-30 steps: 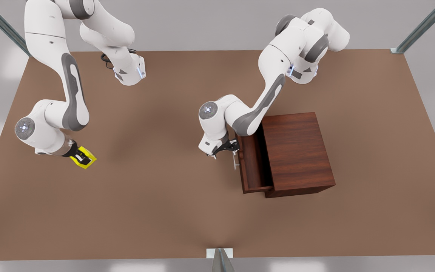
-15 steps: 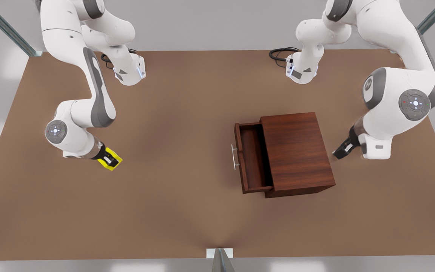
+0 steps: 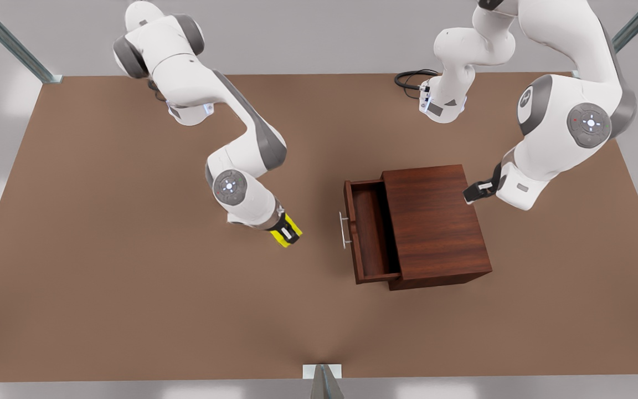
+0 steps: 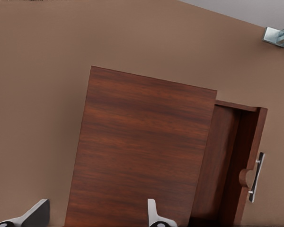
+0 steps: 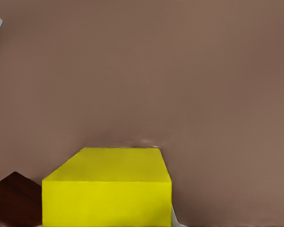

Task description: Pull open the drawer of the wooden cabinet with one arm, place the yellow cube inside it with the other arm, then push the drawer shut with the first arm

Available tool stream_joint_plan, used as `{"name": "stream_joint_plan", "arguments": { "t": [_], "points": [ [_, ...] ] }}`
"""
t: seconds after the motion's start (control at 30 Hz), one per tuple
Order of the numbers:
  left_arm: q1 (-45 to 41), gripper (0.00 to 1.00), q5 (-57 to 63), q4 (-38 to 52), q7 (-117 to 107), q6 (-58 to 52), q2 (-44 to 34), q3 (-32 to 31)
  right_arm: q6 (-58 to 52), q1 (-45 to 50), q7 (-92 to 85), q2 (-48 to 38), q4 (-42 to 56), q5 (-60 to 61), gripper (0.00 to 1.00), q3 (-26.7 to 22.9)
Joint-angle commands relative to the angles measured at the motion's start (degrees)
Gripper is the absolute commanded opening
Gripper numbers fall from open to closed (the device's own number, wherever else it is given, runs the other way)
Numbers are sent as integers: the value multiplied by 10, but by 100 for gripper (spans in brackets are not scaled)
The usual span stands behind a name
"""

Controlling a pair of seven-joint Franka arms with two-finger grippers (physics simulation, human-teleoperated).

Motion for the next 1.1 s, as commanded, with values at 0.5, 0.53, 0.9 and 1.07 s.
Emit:
{"name": "stream_joint_plan", "arguments": {
  "t": [0.5,0.53,0.9,1.07],
  "points": [
    [1,100,0,-3,236,-20,0,0,104,56,651,132,170,11,69,75],
    [1,100,1,-2,237,-20,0,0,104,61,651,141,181,11,69,75],
    [0,100,1,-3,233,-21,0,-1,164,91,645,186,218,9,69,75],
    [-2,100,2,-3,232,-21,0,-1,176,97,617,192,218,7,100,72]
  ]
}}
